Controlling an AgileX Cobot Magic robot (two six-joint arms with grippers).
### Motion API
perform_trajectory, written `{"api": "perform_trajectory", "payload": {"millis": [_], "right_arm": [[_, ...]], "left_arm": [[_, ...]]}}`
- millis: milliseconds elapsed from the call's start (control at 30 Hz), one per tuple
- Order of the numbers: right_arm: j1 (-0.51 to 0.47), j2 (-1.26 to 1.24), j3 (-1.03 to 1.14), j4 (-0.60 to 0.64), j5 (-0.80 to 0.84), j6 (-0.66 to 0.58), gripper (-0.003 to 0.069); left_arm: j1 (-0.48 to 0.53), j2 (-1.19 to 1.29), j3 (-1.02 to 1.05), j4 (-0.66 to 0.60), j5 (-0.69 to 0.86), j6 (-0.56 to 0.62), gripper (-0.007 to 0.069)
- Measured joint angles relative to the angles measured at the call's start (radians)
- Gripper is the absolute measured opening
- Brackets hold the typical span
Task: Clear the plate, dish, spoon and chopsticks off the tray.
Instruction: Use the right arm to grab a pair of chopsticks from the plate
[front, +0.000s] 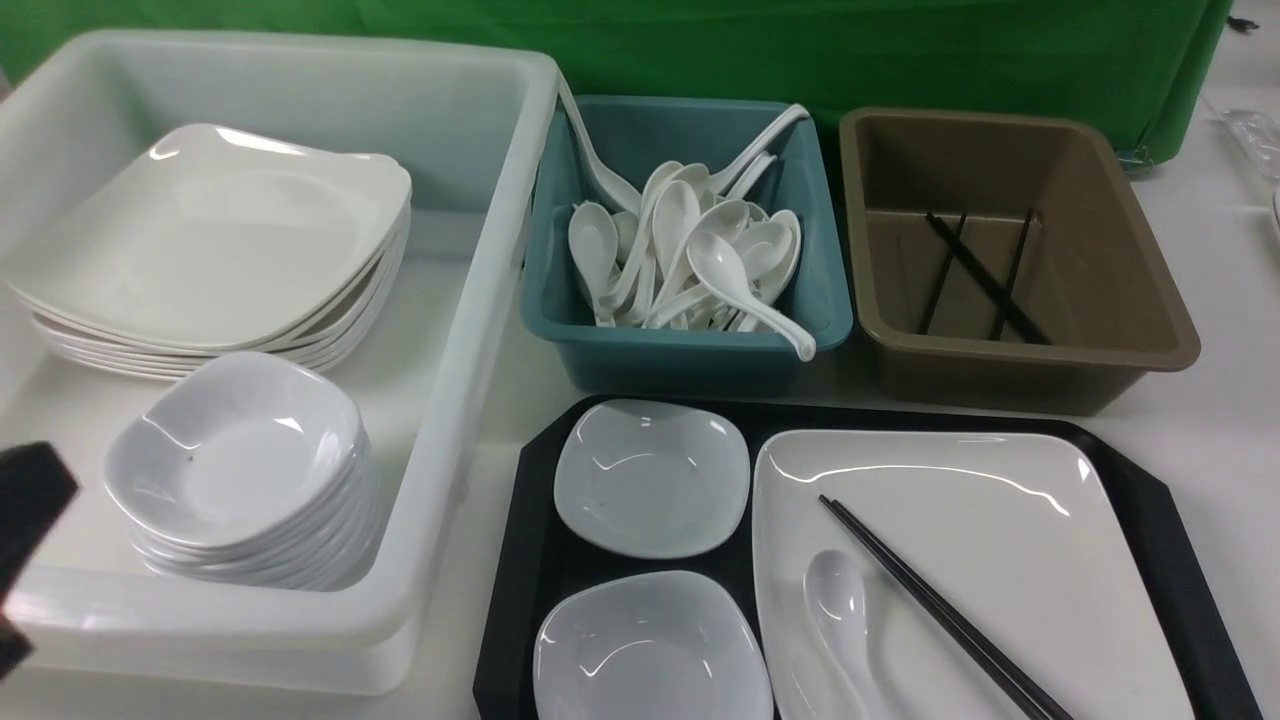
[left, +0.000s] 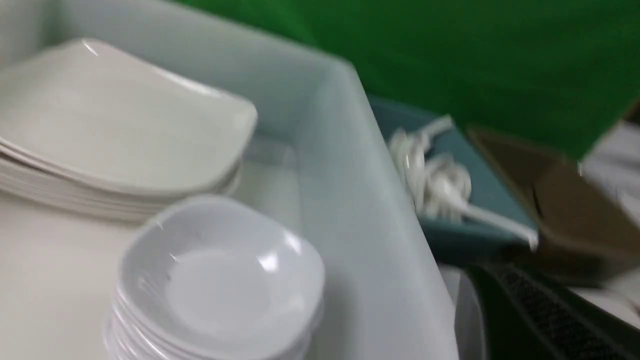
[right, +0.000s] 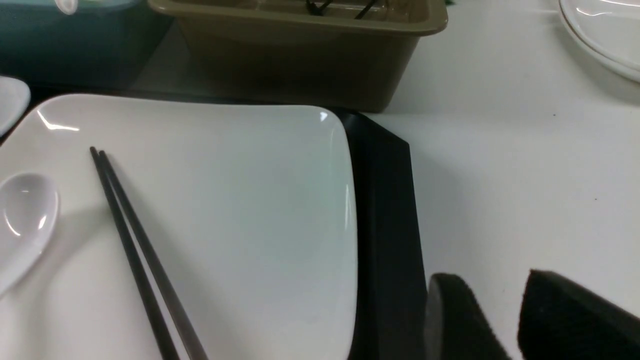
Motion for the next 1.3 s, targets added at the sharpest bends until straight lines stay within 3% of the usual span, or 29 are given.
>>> {"api": "perform_trajectory", "payload": {"millis": [133,333,567,700,800,867,1000,1167,1300], "right_arm": [[0.000,0.000,0.000,0.000,0.000,0.000,0.0242],[0.000,0.000,0.000,0.010,-0.013,0.022,0.0242],[0.000,0.000,0.000,0.100,-0.204,0.359,0.0242],[0.001,0.000,0.000,0.106,-0.309,0.466,0.0239],[0.015,0.017,-0.043,0.106,-0.244,0.506,0.0192],[0.043,0.061,-0.116,0.106,-0.164,0.475,0.0157],[0.179,0.354,-0.464,0.106,0.169,0.183,0.0117],[0.295,0.704,-0.751,0.106,0.529,-0.032,0.0125],[0.347,0.931,-0.886,0.106,0.654,-0.138,0.0162]], "left_arm": [[-0.054,0.224,-0.138,-0.103,0.173,0.148,0.0017],[-0.096,0.402,-0.183,-0.192,0.171,0.239,0.0017],[-0.205,0.432,-0.184,-0.221,0.169,0.370,0.0017],[-0.229,0.431,-0.185,-0.221,0.169,0.409,0.0017],[-0.231,0.432,-0.185,-0.221,0.171,0.416,0.0017],[-0.231,0.432,-0.185,-0.221,0.171,0.428,0.0017],[-0.231,0.432,-0.188,-0.221,0.171,0.530,0.0017],[-0.231,0.432,-0.193,-0.226,0.183,0.569,0.0017],[-0.231,0.432,-0.193,-0.250,0.231,0.601,0.0017]]}}
